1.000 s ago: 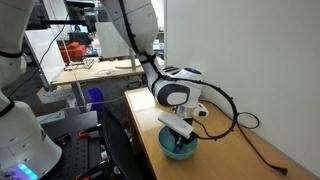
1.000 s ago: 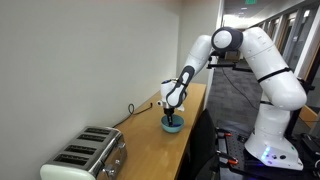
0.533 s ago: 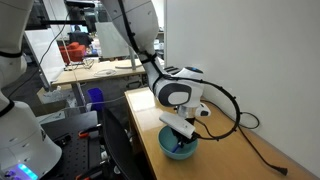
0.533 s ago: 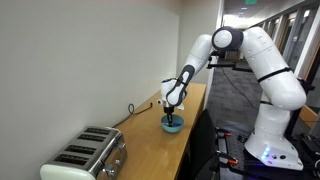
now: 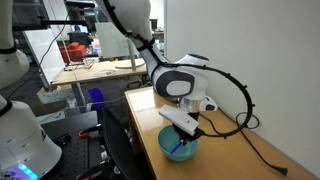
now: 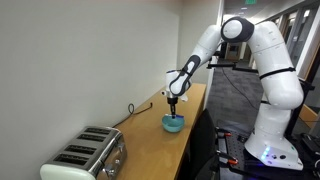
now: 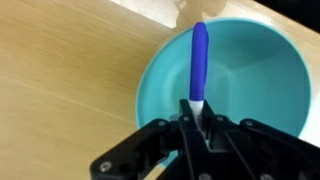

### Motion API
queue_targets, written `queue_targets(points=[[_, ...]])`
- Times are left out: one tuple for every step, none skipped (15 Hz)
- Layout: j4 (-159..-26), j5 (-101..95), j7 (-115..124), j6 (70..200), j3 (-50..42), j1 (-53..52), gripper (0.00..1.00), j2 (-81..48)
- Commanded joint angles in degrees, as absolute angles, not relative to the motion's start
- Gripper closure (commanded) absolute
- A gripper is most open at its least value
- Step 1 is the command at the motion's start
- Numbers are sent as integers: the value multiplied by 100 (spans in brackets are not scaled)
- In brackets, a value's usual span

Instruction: Pick up the pen from the light blue bowl and put it on the table.

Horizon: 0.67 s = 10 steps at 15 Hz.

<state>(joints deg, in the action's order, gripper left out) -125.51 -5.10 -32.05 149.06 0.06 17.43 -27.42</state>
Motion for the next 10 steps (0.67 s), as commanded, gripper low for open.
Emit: queue_targets(points=[[-12799, -116, -3609, 14579, 115, 2090, 97, -2201], [-12770, -14, -3670, 14515, 75, 2141, 97, -2121], [-12724, 39, -3703, 14485, 18, 2164, 97, -2088], [-12657, 36, -3676, 14480, -43, 2151, 97, -2070], [-12570, 12, -3680, 14461, -91, 2155, 97, -2094], [-12450, -88, -3713, 14486, -124, 2124, 97, -2162], [-12321, -138, -3777, 14475, -131, 2116, 97, -2234], [-12144, -181, -3844, 14398, -106, 2091, 97, -2328], [-11946, -245, -3940, 14339, -82, 2057, 97, -2431], [-11753, -331, -3961, 14283, -82, 2002, 97, -2532]])
